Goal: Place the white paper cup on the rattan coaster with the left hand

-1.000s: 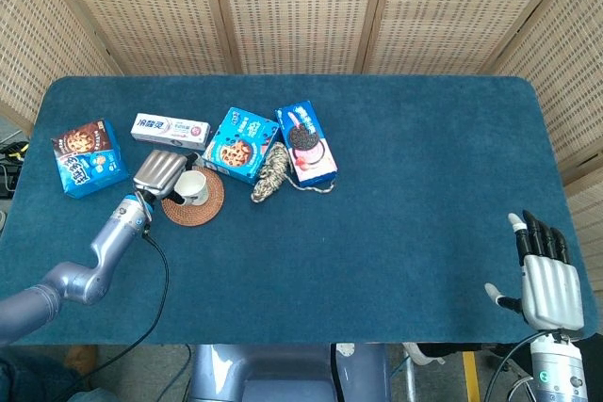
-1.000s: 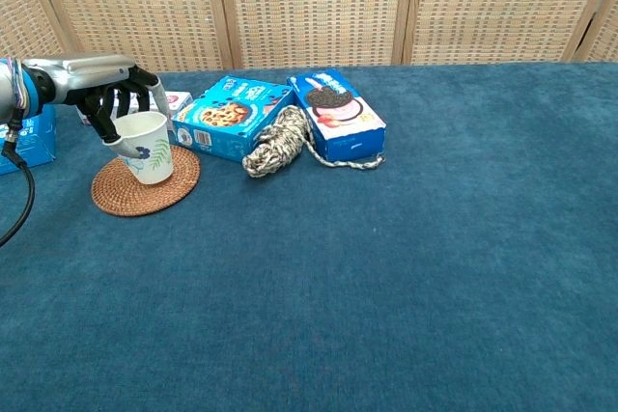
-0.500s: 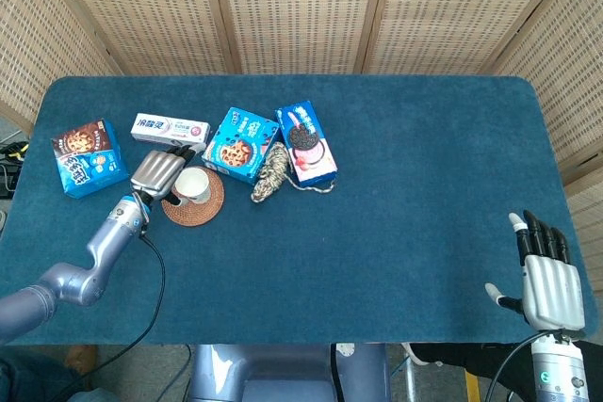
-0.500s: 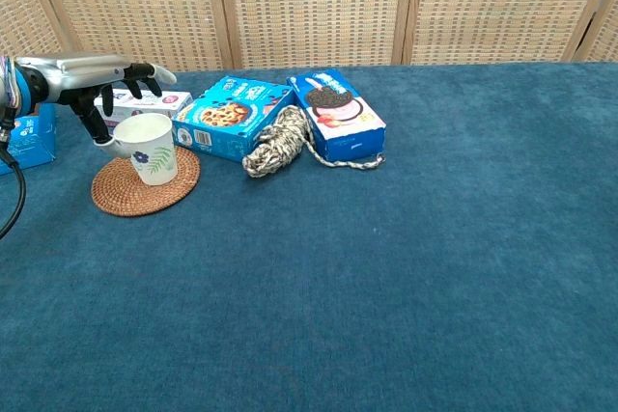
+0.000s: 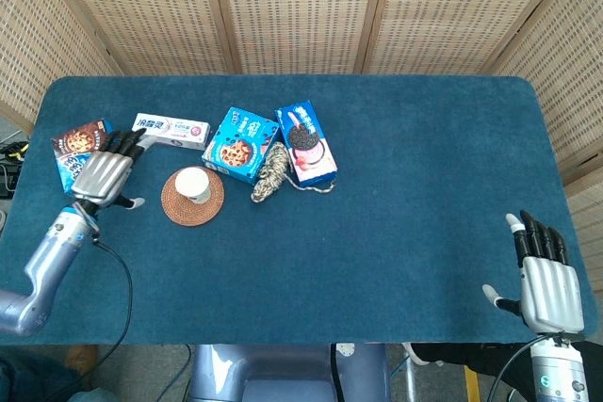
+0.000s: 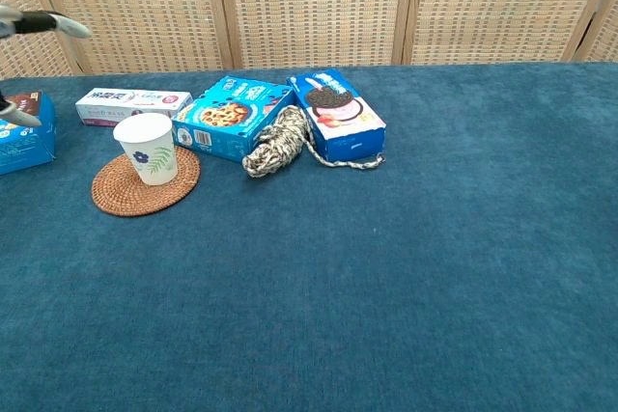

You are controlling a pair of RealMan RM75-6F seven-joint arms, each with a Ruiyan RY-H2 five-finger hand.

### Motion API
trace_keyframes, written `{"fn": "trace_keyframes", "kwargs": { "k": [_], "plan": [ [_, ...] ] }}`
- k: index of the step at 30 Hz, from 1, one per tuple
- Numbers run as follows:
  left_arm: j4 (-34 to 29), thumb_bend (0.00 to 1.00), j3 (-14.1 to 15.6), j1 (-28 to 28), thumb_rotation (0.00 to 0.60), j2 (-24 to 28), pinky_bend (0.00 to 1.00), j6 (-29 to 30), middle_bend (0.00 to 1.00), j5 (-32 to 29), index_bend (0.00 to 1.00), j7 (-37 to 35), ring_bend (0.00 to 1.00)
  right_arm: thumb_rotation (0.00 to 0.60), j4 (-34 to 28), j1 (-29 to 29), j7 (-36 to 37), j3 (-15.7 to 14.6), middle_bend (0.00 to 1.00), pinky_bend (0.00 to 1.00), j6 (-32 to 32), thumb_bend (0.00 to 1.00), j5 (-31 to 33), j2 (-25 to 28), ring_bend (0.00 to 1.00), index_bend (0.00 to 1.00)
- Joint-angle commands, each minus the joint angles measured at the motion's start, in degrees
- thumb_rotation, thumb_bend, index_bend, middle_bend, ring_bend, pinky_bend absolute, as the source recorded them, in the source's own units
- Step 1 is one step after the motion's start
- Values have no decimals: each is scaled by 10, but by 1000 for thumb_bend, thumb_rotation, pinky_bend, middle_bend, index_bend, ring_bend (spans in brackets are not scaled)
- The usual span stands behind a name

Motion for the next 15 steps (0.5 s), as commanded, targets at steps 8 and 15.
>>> {"fn": "trace_keyframes", "kwargs": {
  "k": [8, 15],
  "plan": [
    [-194, 0, 41, 166, 600, 82, 0, 212, 0, -21, 0, 49, 0, 600, -5, -3, -8, -6, 0, 0, 6, 0, -18, -1, 0, 1],
    [-226, 0, 74, 221, 600, 82, 0, 273, 0, 12, 0, 66, 0, 600, -9, -6, -8, -11, 0, 0, 8, 0, -31, 0, 0, 1]
  ]
}}
